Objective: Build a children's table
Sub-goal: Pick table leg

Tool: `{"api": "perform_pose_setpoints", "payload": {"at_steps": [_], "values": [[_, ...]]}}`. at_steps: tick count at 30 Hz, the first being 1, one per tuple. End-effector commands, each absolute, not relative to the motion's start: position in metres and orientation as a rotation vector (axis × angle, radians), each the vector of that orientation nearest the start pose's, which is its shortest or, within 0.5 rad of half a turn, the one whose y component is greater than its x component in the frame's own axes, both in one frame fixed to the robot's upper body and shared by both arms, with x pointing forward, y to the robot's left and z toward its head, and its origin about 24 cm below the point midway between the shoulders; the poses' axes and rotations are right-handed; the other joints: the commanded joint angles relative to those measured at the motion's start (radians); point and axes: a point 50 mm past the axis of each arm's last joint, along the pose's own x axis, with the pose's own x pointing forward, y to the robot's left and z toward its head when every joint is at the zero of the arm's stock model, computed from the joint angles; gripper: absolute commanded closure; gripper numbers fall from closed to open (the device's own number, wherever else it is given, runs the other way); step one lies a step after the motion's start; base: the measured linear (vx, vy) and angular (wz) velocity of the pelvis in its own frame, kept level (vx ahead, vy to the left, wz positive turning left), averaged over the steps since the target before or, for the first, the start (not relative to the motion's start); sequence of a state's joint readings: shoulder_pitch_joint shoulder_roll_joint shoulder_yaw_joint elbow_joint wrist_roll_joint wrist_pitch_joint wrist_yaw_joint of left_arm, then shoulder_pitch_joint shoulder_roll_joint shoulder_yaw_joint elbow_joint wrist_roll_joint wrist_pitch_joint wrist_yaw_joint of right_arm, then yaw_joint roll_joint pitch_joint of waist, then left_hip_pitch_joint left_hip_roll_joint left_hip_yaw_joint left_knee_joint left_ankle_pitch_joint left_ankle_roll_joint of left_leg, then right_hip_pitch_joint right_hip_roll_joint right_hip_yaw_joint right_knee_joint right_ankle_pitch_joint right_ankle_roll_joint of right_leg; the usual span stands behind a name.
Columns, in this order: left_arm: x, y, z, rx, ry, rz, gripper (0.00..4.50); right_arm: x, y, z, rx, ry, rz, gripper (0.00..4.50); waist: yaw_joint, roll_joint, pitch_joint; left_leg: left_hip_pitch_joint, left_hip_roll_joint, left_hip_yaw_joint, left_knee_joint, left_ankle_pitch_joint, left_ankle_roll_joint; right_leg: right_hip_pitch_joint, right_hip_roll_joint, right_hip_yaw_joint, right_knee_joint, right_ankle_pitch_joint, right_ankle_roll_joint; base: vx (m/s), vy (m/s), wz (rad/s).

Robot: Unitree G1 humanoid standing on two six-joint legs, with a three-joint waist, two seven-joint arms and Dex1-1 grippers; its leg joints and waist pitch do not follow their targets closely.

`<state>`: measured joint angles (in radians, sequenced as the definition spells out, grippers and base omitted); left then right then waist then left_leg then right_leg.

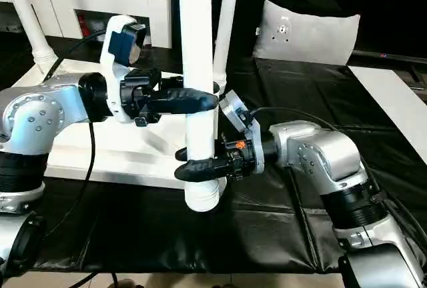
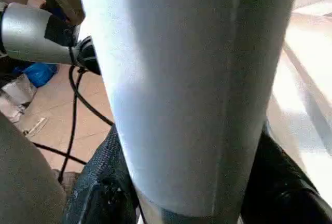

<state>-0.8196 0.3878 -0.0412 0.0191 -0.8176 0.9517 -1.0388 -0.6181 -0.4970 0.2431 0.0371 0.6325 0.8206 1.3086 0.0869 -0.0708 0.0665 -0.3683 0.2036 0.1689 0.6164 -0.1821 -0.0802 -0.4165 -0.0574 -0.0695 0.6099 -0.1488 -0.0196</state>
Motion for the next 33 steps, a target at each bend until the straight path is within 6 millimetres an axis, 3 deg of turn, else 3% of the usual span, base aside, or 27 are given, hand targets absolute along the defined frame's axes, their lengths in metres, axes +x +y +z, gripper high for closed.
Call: {"api": "perform_pose_setpoints", "payload": {"at_steps": [1, 3, 8, 9, 11, 20, 21, 25, 29, 31, 32, 33], "values": [[0.297, 0.088, 0.233, -0.233, 0.103, -1.576, 2.73, 0.287, -0.112, 0.142, 0.172, 0.419, 1.606, 2.55, -0.002, 0.012, -0.077, 0.008, 0.018, -0.003, -0.067, -0.179, -0.025, 0.057, -0.067, 0.038, -0.081, -0.423, -0.1, 0.0, 0.0, 0.0], [0.296, 0.087, 0.235, -0.245, 0.096, -1.583, 2.17, 0.287, -0.112, 0.142, 0.172, 0.416, 1.599, 2.56, -0.002, 0.014, -0.077, 0.01, 0.019, -0.004, -0.067, -0.183, -0.026, 0.057, -0.066, 0.038, -0.081, -0.414, -0.108, 0.0, 0.0, 0.0], [0.291, 0.079, 0.237, -0.267, 0.076, -1.623, 1.74, 0.288, -0.107, 0.136, 0.171, 0.404, 1.557, 2.58, -0.002, 0.014, -0.077, 0.01, 0.02, -0.004, -0.068, -0.186, -0.033, 0.057, -0.067, 0.039, -0.077, -0.383, -0.126, 0.0, 0.0, 0.0], [0.29, 0.075, 0.237, -0.29, 0.069, -1.622, 1.66, 0.289, -0.105, 0.133, 0.172, 0.398, 1.544, 2.58, 0.001, 0.03, -0.077, 0.01, 0.02, -0.005, -0.068, -0.188, -0.034, 0.058, -0.067, 0.04, -0.075, -0.375, -0.131, 0.0, 0.0, 0.0], [0.288, 0.07, 0.235, -0.3, 0.068, -1.628, 1.55, 0.29, -0.103, 0.13, 0.161, 0.393, 1.521, 2.59, 0.0, 0.02, -0.078, 0.012, 0.019, -0.004, -0.068, -0.199, -0.035, 0.059, -0.066, 0.039, -0.079, -0.37, -0.135, 0.0, 0.0, 0.0], [0.278, 0.051, 0.232, -0.367, 0.041, -1.656, 0.77, 0.297, -0.097, 0.123, 0.182, 0.336, 1.391, 2.59, -0.004, 0.021, -0.077, 0.01, 0.02, -0.007, -0.07, -0.208, -0.034, 0.061, -0.066, 0.037, -0.082, -0.391, -0.12, 0.0, 0.0, 0.0], [0.277, 0.05, 0.232, -0.373, 0.04, -1.658, 0.58, 0.297, -0.097, 0.123, 0.186, 0.333, 1.385, 2.59, -0.006, 0.025, -0.075, 0.011, 0.019, -0.005, -0.07, -0.213, -0.031, 0.059, -0.064, 0.038, -0.085, -0.387, -0.122, 0.0, 0.0, 0.0], [0.278, 0.053, 0.235, -0.506, -0.051, -1.622, 0.25, 0.296, -0.099, 0.123, 0.254, 0.303, 1.359, 2.59, -0.003, 0.022, -0.077, 0.01, 0.018, -0.004, -0.068, -0.21, -0.024, 0.06, -0.064, 0.037, -0.085, -0.375, -0.132, 0.0, 0.0, 0.0], [0.285, 0.062, 0.241, -0.893, -0.198, -1.513, 0.01, 0.281, -0.102, 0.134, 0.473, 0.217, 1.403, 2.59, 0.0, 0.006, -0.078, 0.006, 0.018, 0.0, -0.065, -0.202, -0.005, 0.064, -0.063, 0.036, -0.085, -0.376, -0.135, 0.0, 0.0, 0.0], [0.286, 0.064, 0.242, -0.945, -0.231, -1.483, 0.0, 0.279, -0.102, 0.136, 0.501, 0.203, 1.408, 2.59, 0.001, 0.006, -0.076, 0.003, 0.015, -0.001, -0.065, -0.206, 0.005, 0.065, -0.064, 0.032, -0.094, -0.421, -0.118, 0.0, 0.0, 0.0], [0.29, 0.067, 0.241, -1.035, -0.26, -1.423, 0.0, 0.277, -0.102, 0.137, 0.534, 0.186, 1.403, 2.59, -0.001, 0.01, -0.076, 0.007, 0.015, -0.001, -0.065, -0.21, 0.006, 0.059, -0.061, 0.031, -0.099, -0.449, -0.094, 0.0, 0.0, 0.0], [0.291, 0.067, 0.241, -1.044, -0.261, -1.417, 0.0, 0.276, -0.102, 0.137, 0.536, 0.185, 1.402, 2.59, -0.002, 0.02, -0.076, 0.008, 0.014, -0.002, -0.065, -0.213, 0.002, 0.058, -0.061, 0.031, -0.099, -0.457, -0.086, 0.0, 0.0, 0.0]]}}
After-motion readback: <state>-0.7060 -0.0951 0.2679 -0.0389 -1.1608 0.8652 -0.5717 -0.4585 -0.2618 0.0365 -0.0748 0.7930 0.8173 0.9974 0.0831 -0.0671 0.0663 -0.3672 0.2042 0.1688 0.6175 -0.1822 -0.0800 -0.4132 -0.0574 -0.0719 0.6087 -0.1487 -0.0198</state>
